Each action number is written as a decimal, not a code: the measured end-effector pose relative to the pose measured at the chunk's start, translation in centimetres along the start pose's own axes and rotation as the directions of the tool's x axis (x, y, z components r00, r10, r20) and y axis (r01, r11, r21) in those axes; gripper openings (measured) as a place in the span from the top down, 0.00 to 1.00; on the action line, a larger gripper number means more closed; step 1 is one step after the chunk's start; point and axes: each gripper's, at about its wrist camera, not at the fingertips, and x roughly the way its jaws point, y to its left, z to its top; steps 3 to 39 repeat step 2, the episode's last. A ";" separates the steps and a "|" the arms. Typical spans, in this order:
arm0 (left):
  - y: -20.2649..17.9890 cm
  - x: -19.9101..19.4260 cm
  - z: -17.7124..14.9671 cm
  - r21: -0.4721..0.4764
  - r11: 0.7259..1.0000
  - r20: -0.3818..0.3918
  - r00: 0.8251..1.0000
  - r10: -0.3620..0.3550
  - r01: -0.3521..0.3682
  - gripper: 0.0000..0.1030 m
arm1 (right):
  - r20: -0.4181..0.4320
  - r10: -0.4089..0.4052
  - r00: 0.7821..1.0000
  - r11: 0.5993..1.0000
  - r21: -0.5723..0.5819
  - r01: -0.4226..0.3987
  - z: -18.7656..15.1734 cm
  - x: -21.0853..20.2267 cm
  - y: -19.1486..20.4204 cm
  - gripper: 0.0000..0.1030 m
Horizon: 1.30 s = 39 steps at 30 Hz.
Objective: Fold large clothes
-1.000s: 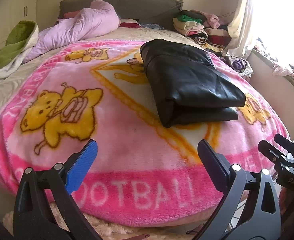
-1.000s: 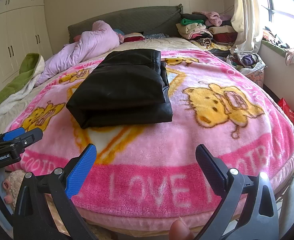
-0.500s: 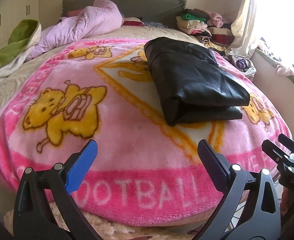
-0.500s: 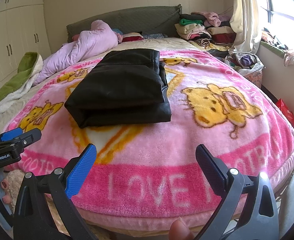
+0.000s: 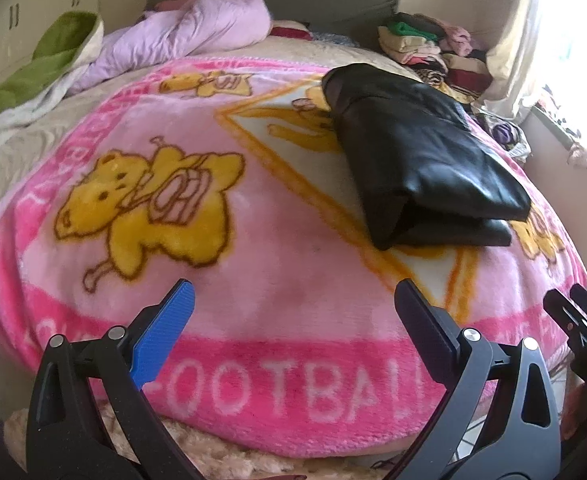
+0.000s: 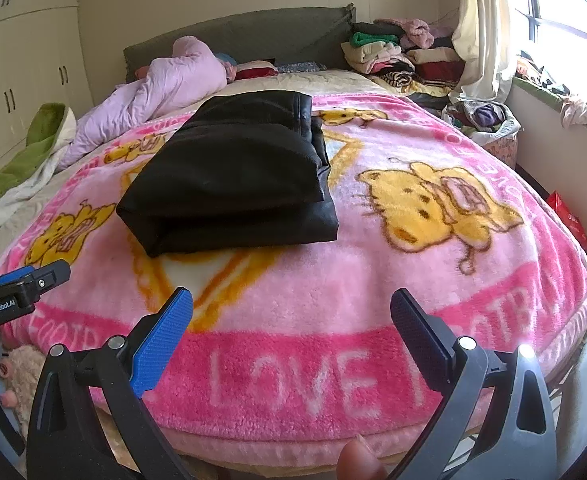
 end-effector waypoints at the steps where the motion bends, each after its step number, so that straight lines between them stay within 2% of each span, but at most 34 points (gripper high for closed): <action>1: 0.4 0.1 0.1 -0.012 1.000 -0.003 1.000 0.000 0.000 0.09 | 0.001 0.001 1.000 1.000 0.000 -0.001 0.0 0.0 0.1 0.04; 39: 0.8 0.2 0.2 -0.019 1.000 -0.004 1.000 0.001 -0.001 0.09 | -0.001 0.003 1.000 1.000 -0.001 -0.003 0.1 0.2 0.2 0.04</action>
